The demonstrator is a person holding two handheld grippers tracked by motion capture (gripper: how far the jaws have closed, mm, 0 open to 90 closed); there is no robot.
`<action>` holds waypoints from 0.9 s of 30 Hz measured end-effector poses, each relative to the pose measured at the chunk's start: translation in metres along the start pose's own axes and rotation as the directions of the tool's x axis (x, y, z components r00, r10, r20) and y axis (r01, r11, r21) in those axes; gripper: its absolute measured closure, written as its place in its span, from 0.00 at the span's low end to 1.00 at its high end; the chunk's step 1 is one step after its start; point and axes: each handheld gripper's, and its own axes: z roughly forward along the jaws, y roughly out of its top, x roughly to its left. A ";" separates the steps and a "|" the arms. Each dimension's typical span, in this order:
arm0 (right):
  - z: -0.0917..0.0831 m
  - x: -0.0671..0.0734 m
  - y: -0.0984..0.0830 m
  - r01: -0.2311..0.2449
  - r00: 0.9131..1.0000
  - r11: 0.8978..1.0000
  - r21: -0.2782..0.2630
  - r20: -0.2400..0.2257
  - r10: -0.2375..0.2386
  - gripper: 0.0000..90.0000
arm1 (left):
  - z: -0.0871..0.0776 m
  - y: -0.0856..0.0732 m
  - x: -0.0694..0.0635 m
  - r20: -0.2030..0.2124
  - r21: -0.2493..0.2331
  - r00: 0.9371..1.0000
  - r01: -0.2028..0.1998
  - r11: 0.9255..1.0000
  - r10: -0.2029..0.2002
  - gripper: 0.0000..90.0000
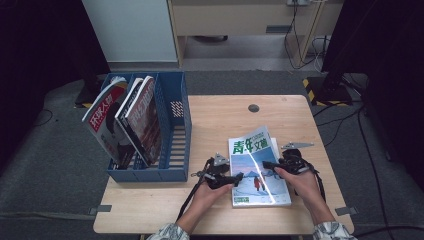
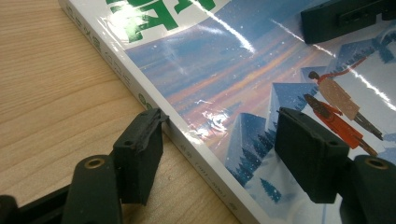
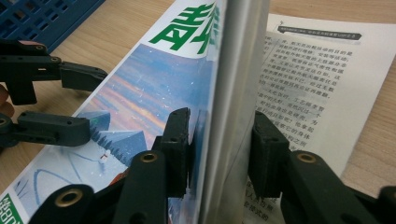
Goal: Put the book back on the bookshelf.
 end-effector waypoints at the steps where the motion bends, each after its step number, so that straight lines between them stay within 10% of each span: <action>1: 0.000 0.000 0.000 0.001 1.000 1.000 -0.002 -0.002 -0.001 0.72 | 0.000 0.000 0.000 -0.001 0.001 1.000 -0.001 1.000 0.001 0.36; 27: -0.017 0.008 -0.001 0.054 0.998 0.998 0.019 0.019 -0.054 0.75 | 0.003 0.003 -0.007 0.019 0.027 1.000 -0.013 1.000 0.013 0.33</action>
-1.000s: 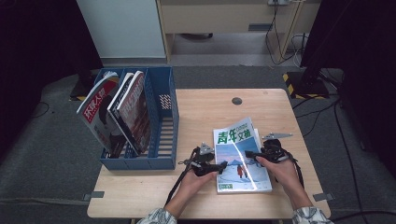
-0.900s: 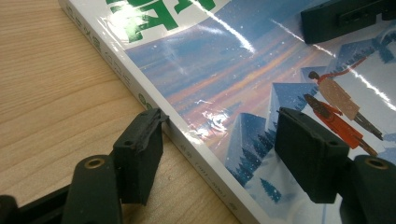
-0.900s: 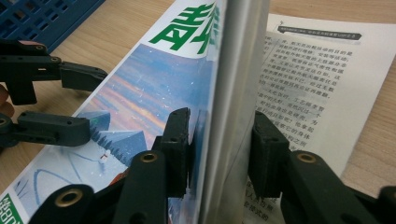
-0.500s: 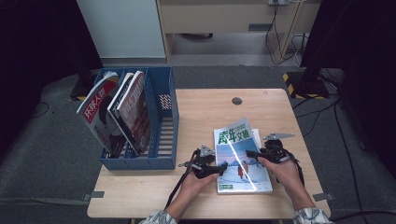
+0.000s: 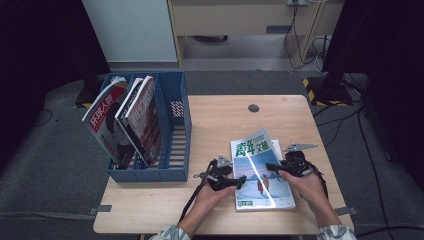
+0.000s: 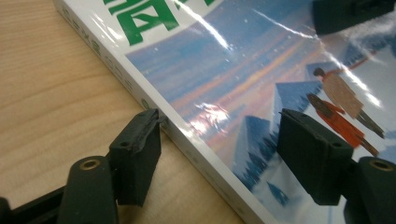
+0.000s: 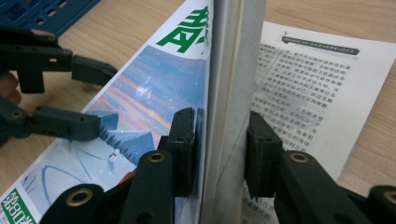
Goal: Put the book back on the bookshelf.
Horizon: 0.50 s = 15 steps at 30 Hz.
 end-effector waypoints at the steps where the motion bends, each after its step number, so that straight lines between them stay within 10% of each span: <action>1: 0.000 0.000 0.000 0.003 1.000 1.000 -0.001 0.002 -0.003 0.75 | 0.002 0.002 0.002 -0.002 0.000 1.000 0.000 1.000 0.000 0.33; 15: 0.008 -0.008 -0.002 -0.031 0.999 0.999 0.010 0.018 0.031 0.64 | 0.007 0.007 0.011 -0.024 -0.019 1.000 -0.006 1.000 0.006 0.31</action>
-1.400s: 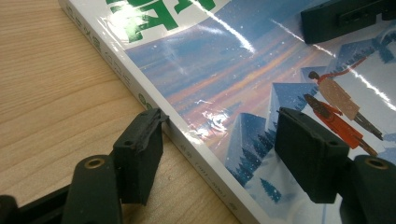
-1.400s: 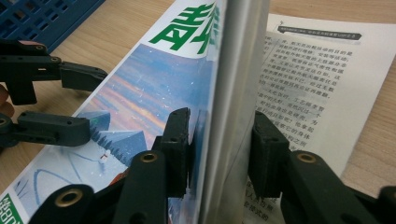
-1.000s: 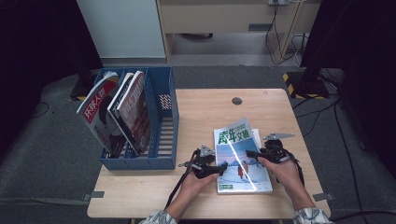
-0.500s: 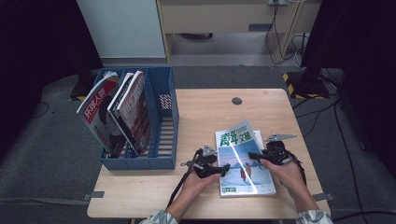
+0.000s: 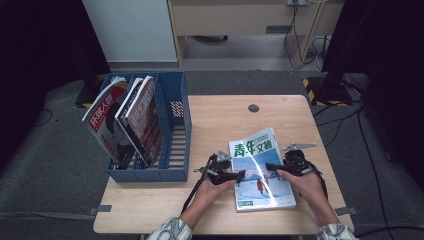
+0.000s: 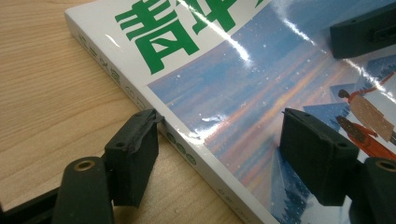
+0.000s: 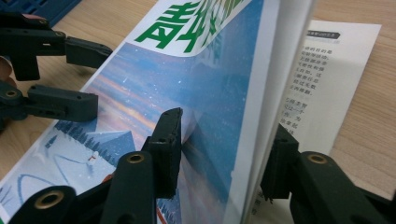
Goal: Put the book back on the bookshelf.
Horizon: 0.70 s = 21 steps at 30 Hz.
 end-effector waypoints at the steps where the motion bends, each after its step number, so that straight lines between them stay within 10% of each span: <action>1: 0.000 0.000 0.000 0.001 1.000 1.000 -0.002 -0.007 -0.001 0.66 | 0.000 0.000 0.000 0.002 0.000 1.000 0.002 1.000 -0.002 0.31; 21: -0.015 0.019 0.014 0.035 0.998 0.997 -0.075 -0.049 -0.039 0.82 | -0.002 -0.002 -0.001 0.011 -0.007 1.000 0.028 1.000 -0.028 0.27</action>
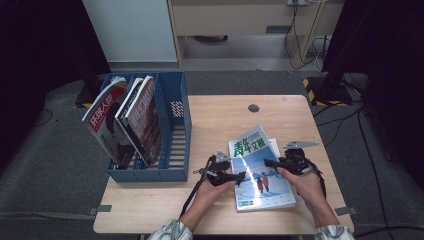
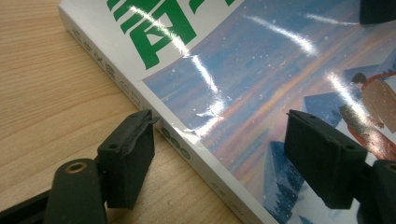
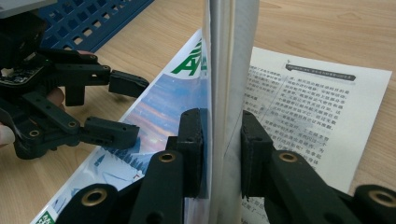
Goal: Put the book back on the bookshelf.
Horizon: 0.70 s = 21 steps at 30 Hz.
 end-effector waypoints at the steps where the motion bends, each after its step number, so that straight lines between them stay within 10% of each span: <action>1: 0.000 0.001 0.001 0.005 1.000 1.000 -0.001 0.003 -0.005 0.83 | 0.000 0.000 0.001 0.000 -0.001 1.000 0.002 1.000 -0.002 0.27; 21: -0.010 0.013 0.012 0.031 1.000 0.998 -0.046 0.003 -0.031 0.83 | -0.004 0.002 0.008 -0.001 -0.025 0.999 0.047 0.999 -0.047 0.22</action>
